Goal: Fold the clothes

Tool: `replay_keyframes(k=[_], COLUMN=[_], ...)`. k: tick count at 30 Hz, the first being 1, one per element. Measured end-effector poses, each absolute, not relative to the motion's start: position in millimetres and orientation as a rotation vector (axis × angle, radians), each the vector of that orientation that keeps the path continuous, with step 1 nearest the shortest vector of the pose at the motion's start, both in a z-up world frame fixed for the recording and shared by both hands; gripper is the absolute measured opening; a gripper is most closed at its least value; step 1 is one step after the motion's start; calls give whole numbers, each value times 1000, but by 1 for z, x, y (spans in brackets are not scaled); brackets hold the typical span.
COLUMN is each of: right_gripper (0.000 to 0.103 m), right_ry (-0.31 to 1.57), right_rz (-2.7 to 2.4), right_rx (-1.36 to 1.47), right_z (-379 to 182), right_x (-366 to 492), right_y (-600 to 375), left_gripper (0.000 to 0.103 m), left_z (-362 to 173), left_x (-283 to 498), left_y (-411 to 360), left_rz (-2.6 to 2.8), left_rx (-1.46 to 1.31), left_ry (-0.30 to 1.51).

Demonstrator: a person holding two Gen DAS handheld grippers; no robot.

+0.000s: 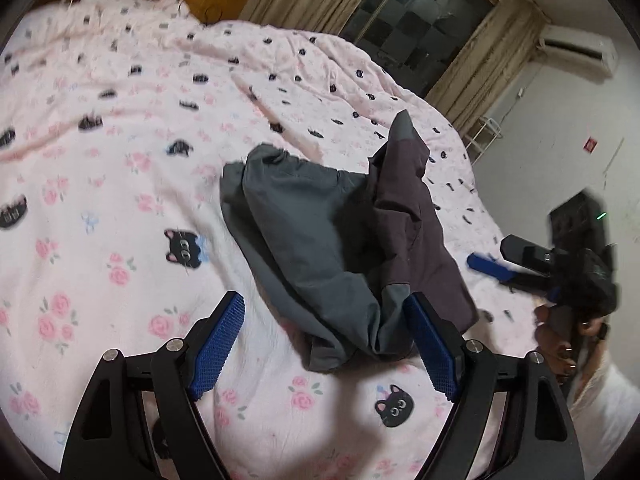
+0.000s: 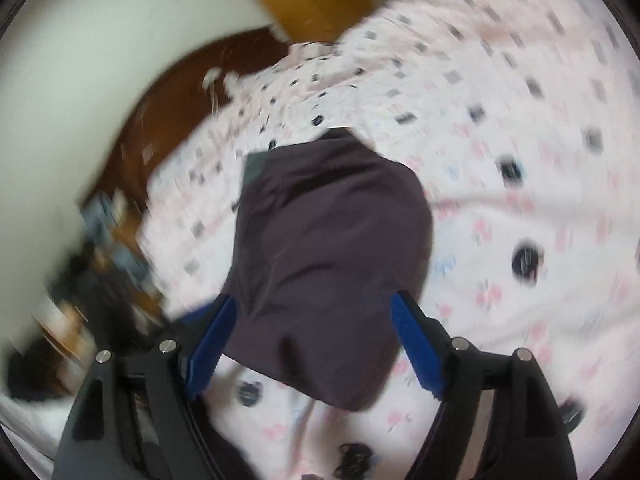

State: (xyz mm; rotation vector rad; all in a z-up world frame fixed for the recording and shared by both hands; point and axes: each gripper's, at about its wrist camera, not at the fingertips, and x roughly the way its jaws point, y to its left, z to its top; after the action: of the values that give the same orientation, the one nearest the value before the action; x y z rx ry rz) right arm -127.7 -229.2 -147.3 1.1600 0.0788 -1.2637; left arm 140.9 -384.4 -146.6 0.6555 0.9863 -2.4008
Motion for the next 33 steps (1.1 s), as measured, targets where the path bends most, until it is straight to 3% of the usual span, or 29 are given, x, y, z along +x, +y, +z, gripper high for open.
replay_keyframes(k=[6,18,24,28,31,33], right_gripper=[82,82,54,48,47,46], right_ry=[-168,-238,-207,-169,-163,-181], right_rz=[-1150,-1073,-1092,-1143,-1175,-1188], right_rx=[1356,1463,1471,1452,1451,1488], right_z=[-174,-210,-204,-188,-171,-161], right_x=[-156,-150,-148,-142,-138,-140], right_y=[-226,-266,-274,-275,-276,-275], left_gripper=[79,72,70,70,73,73], left_z=[-152,-178,-181,-175,-169,-173], left_x=[134,119,125,128,140,148], left_y=[-394,-399,-404,-405,-407,-410], left_rz=[-2426,-2356,-2367,-2346,-2298,-2250], left_rx=[551,722,678,664,590,511], left_ry=[1260,1138,1204,1250,1420,1653])
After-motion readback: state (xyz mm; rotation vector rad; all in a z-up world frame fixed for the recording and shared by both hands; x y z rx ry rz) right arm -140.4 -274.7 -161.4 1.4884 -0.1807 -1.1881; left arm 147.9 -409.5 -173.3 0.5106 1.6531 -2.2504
